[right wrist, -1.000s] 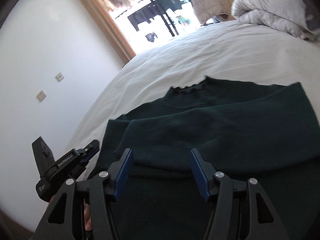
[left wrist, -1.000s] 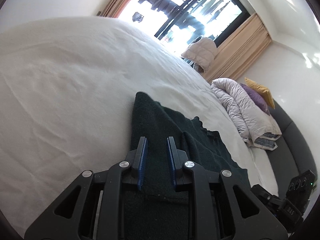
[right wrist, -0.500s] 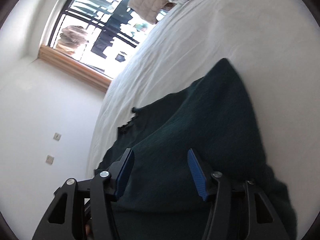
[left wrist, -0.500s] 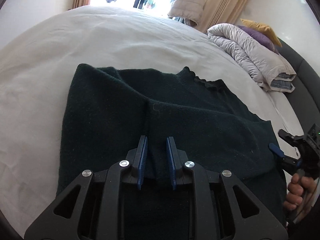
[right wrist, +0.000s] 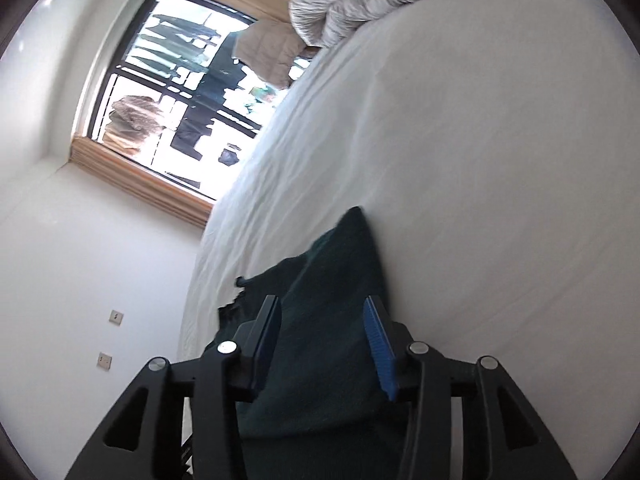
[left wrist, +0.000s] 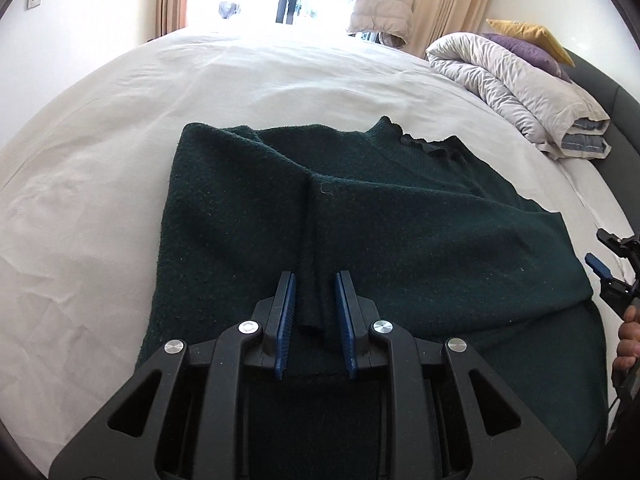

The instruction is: Fold small clothes

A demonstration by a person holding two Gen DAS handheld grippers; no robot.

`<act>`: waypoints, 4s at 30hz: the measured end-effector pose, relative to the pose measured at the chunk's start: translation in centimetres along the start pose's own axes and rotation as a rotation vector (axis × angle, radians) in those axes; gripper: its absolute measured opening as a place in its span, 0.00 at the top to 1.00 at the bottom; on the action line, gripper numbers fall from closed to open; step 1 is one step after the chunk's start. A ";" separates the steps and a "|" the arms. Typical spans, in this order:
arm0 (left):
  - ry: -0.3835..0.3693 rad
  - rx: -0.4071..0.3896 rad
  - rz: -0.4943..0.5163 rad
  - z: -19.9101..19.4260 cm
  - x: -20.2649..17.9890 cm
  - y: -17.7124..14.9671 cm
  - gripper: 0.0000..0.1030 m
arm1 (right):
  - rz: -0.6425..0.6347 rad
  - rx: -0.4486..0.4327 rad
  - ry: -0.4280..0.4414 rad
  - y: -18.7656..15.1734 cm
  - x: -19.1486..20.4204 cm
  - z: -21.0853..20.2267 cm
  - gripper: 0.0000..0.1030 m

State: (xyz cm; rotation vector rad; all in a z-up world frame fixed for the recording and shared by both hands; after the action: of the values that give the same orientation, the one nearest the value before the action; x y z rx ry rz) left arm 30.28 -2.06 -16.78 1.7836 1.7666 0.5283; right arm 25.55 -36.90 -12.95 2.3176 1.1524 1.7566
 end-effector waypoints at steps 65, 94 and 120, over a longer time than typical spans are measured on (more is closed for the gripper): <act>-0.083 -0.055 -0.068 -1.3 2.4 -1.6 0.76 | -0.029 0.079 -0.061 -8.8 2.9 -0.9 0.63; -0.024 0.070 0.203 -21.3 3.5 -21.4 0.75 | -0.025 0.189 -0.067 -21.6 1.9 -21.0 0.36; 0.019 -0.003 0.301 -24.7 4.1 -26.1 0.72 | 0.007 0.111 -0.411 -22.8 -2.7 -24.4 0.92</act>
State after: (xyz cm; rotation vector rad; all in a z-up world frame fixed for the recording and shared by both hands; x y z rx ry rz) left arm -5.35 4.06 -15.17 2.0616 1.5147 0.6693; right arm -7.41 -31.61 -15.88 2.5766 1.1865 1.1570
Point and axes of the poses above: each gripper's, at about its wrist camera, not at the fingertips, and z roughly the way its jaws point, x to its left, y to its top, the point moved 6 cm from there along z, roughly the way its jaws point, and after that the axes turned 6 degrees about y, right-handed, at the moved point
